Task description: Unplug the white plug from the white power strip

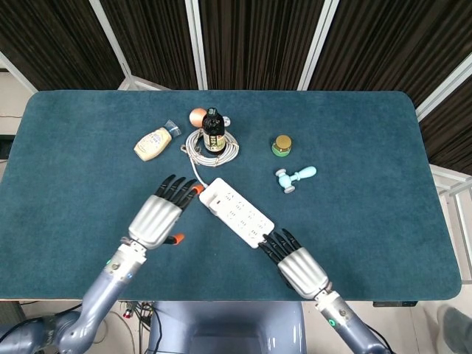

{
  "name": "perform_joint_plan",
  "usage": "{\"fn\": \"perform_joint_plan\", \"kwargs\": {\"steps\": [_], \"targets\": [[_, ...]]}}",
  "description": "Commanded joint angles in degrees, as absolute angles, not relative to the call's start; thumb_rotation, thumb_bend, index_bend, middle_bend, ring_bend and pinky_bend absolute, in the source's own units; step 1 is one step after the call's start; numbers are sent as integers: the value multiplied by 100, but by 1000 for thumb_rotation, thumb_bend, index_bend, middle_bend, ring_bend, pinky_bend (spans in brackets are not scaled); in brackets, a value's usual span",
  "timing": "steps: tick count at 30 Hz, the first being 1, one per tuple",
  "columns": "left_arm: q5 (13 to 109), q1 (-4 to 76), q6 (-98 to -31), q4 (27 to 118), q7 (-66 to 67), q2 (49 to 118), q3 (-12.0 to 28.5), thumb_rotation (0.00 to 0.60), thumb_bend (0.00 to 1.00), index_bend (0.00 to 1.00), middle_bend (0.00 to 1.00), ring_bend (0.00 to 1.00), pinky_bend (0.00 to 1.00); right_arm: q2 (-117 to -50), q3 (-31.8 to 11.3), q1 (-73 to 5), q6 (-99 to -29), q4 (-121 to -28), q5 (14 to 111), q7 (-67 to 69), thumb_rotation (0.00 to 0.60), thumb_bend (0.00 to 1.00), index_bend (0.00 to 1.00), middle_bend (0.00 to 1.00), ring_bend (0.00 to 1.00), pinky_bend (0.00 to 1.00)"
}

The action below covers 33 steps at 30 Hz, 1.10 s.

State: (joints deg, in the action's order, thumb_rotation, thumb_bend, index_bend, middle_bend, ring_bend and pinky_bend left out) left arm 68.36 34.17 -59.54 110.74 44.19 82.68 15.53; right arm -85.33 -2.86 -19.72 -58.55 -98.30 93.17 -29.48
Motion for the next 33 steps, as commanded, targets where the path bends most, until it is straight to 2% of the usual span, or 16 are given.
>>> {"fn": "perform_joint_plan", "kwargs": {"steps": [1, 16, 33], "targets": [[6352, 3813, -5736, 10778, 4706, 8614, 1701, 600, 36, 52, 20, 0, 0, -8819, -439, -2149, -5652, -9696, 9054, -3132, 600, 725, 0, 0, 0, 0], [5394, 4703, -5526, 9828, 5028, 9340, 1767, 600, 36, 56, 28, 0, 0, -9494, -789, -2628, -5247, -9026, 8149, -3501, 600, 724, 0, 0, 0, 0], [4952, 5423, -5245, 8855, 5191, 9858, 1534, 600, 47, 91, 77, 6, 0, -9726, -620, -2774, -5306, -8661, 7900, -3301, 600, 724, 0, 0, 0, 0]]}}
